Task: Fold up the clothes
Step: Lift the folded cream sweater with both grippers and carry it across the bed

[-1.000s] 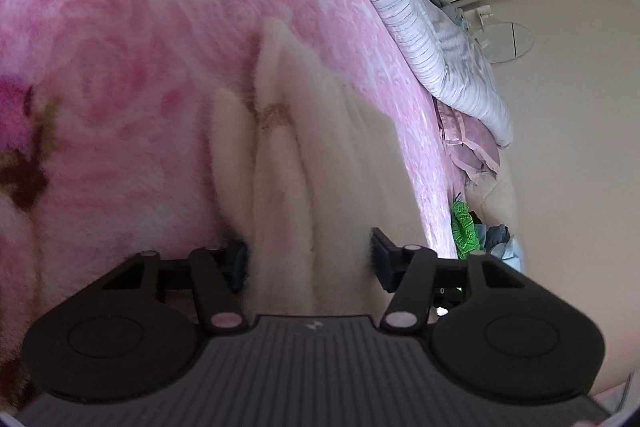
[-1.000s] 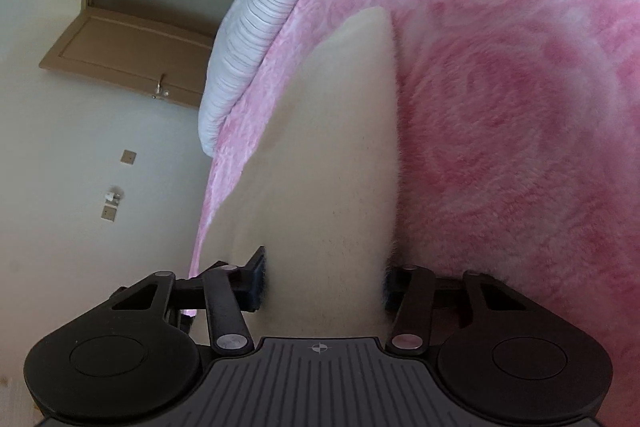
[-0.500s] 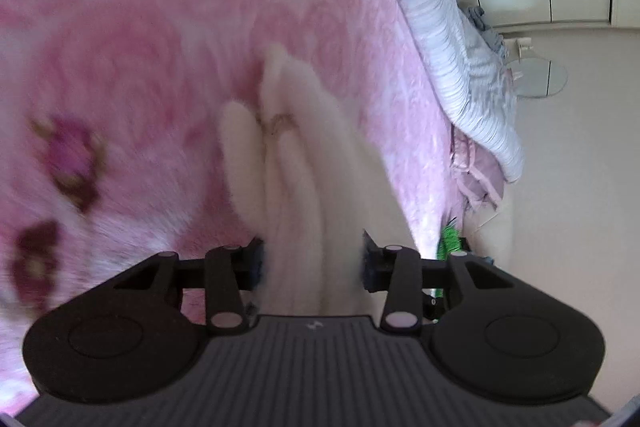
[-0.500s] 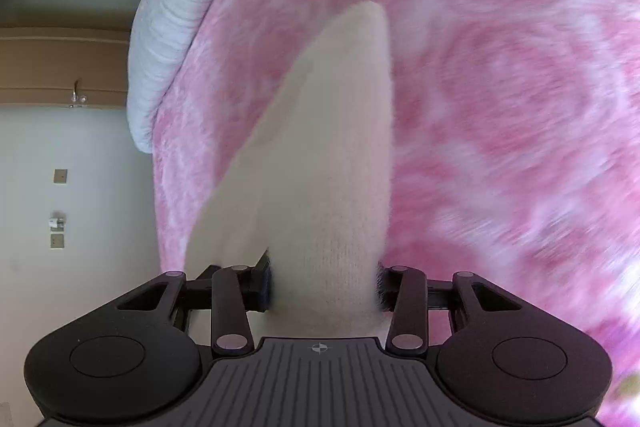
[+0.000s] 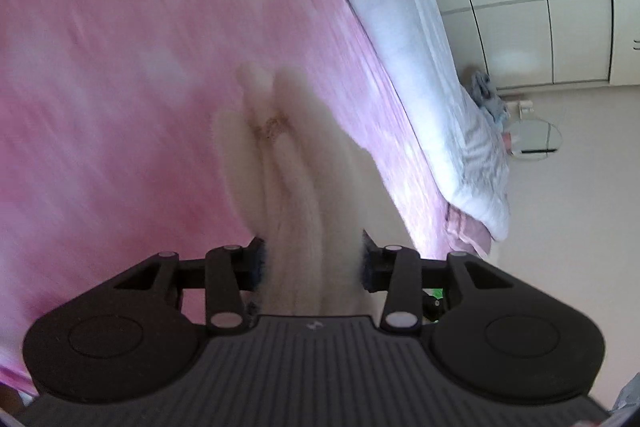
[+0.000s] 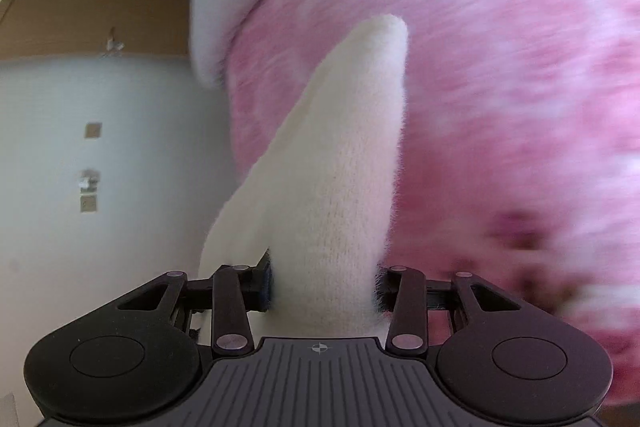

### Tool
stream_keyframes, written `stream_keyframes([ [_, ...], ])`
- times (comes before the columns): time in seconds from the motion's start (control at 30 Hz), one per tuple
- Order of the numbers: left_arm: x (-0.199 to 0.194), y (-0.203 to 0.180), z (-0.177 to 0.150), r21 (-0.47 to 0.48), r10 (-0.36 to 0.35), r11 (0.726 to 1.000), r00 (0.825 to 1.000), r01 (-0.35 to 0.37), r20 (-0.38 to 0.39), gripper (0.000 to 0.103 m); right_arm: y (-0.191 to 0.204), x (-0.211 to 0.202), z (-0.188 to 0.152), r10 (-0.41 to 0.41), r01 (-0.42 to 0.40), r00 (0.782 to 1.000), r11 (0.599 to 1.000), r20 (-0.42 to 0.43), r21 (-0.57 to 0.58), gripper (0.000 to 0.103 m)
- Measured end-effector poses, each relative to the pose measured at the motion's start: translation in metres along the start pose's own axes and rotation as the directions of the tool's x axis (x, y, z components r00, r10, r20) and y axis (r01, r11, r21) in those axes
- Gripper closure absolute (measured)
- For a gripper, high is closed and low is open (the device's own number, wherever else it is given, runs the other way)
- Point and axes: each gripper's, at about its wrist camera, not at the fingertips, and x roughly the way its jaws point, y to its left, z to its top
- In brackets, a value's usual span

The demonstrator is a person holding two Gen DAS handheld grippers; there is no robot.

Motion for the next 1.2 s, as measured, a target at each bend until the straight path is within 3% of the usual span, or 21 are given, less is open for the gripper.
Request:
stream_keyframes([
  [0.13, -0.043, 0.025, 0.075, 0.057, 0.037, 0.998, 0.998, -0.040, 0.051, 0.066, 0.046, 0.088, 0.005, 0.054, -0.054, 0.999, 0.998, -0.002, -0.040, 0.063],
  [0.3, -0.069, 0.042, 0.158, 0.144, 0.042, 0.988, 0.992, -0.059, 0.121, 0.066, 0.092, 0.171, 0.062, 0.112, -0.108, 0.994, 0.984, 0.018, -0.140, 0.063],
  [0.43, -0.051, 0.075, 0.183, 0.173, 0.068, 0.981, 0.990, -0.088, 0.122, 0.066, 0.114, 0.224, 0.091, 0.143, -0.134, 0.990, 0.961, 0.017, -0.242, 0.063],
  [0.57, -0.030, 0.109, 0.205, 0.197, 0.096, 0.973, 0.988, -0.118, 0.118, 0.065, 0.093, 0.265, 0.095, 0.164, -0.150, 0.986, 0.951, 0.029, -0.269, 0.063],
  [0.67, -0.015, 0.135, 0.221, 0.215, 0.118, 0.966, 0.986, -0.141, 0.117, 0.064, 0.071, 0.307, 0.098, 0.053, -0.049, 0.999, 0.972, 0.009, -0.228, 0.061],
  [0.77, 0.000, 0.161, 0.238, 0.233, 0.139, 0.959, 0.984, -0.163, 0.115, 0.056, 0.049, 0.346, 0.099, -0.080, 0.075, 0.996, 0.980, -0.025, -0.185, 0.046],
  [0.8, 0.000, 0.165, 0.239, 0.225, 0.131, 0.962, 0.984, -0.155, 0.118, 0.056, 0.046, 0.349, 0.097, -0.082, 0.076, 0.996, 0.978, -0.026, -0.197, 0.039],
  [0.9, -0.011, 0.167, 0.234, 0.206, 0.120, 0.968, 0.985, -0.144, 0.124, 0.056, 0.048, 0.345, 0.090, -0.091, 0.086, 0.996, 0.965, -0.008, -0.246, 0.035],
  [1.2, -0.054, 0.183, 0.187, 0.140, 0.113, 0.981, 0.983, -0.134, 0.147, 0.051, 0.034, 0.290, 0.060, -0.124, 0.121, 0.992, 0.965, 0.002, -0.232, 0.034],
])
